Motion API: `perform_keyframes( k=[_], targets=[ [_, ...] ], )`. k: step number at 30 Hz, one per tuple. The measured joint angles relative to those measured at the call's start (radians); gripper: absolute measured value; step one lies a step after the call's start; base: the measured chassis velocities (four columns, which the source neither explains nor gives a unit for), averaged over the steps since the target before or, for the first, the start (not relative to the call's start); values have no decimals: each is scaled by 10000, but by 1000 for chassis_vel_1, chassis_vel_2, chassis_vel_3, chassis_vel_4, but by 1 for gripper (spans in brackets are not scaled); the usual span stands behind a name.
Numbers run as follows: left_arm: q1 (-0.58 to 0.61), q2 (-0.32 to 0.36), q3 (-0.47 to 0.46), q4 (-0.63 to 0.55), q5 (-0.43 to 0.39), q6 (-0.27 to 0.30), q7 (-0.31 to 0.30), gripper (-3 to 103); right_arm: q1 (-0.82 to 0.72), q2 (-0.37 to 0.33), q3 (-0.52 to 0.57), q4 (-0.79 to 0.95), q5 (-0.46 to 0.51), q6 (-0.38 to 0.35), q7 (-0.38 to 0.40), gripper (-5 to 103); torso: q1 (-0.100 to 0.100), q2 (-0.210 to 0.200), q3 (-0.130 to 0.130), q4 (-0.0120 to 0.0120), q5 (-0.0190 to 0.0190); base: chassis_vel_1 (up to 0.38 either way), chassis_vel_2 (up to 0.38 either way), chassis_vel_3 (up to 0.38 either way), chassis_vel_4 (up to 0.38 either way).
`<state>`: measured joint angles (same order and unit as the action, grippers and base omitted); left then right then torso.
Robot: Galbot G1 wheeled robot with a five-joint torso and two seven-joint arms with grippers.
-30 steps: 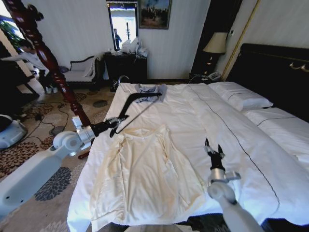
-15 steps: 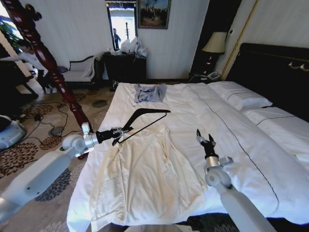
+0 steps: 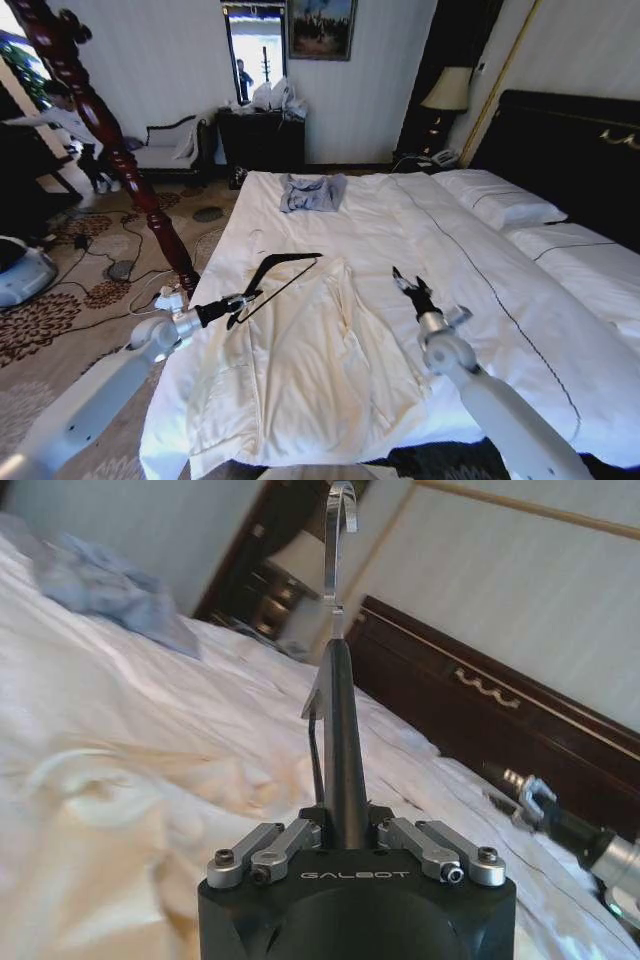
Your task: Pick up the clothes from the bed and hang them on the clothes hanger.
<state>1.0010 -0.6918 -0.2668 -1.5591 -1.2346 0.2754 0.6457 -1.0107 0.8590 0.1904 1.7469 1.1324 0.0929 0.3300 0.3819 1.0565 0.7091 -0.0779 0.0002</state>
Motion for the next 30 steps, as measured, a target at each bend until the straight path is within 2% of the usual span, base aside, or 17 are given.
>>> perform_keyframes(
  k=[6, 8, 10, 13, 17, 19, 24, 30],
  targets=[
    [923, 49, -875, -342, 37, 5, -16, 18, 641, 186, -885, -259, -126, -559, 712, 100, -1, 1, 0, 3, -2, 0, 0, 0, 0],
    [1195, 23, -1098, -421, 145, -6, 25, 18, 818, 328, -1124, -303, 143, -571, 837, 100, -1, 1, 0, 1, -3, 0, 0, 0, 0],
    [1566, -19, -1428, -447, 394, -47, 160, 18, 1084, 637, -1473, -351, 851, -539, 1030, 100, 0, 0, 0, -1, -2, 0, 0, 0, 0],
    [1780, -45, -1626, -451, 493, -82, 235, 18, 1227, 814, -1682, -437, 978, -432, 1003, 100, 0, 0, 0, 2, -4, 0, 0, 0, 0],
    [2171, -93, -2088, -418, 651, -153, 336, 18, 1475, 1067, -2139, -906, 221, -206, 846, 100, -1, 1, 0, 1, -2, 0, 0, 0, 0],
    [2417, -119, -2435, -326, 732, -203, 403, 18, 1665, 1223, -2447, -1368, -742, -99, 846, 100, 0, 0, 0, 1, -4, 0, 0, 0, 0],
    [2762, -92, -2969, -235, 766, -280, 556, 18, 1914, 1428, -2875, -1783, -1389, 10, 780, 100, -1, 1, 0, 2, -3, 0, 0, 0, 0],
    [2945, -18, -3167, -270, 751, -326, 620, 18, 2095, 1571, -3110, -2331, -2004, 190, 496, 100, 0, 0, 0, 1, -3, 0, 0, 0, 0]
  ],
)
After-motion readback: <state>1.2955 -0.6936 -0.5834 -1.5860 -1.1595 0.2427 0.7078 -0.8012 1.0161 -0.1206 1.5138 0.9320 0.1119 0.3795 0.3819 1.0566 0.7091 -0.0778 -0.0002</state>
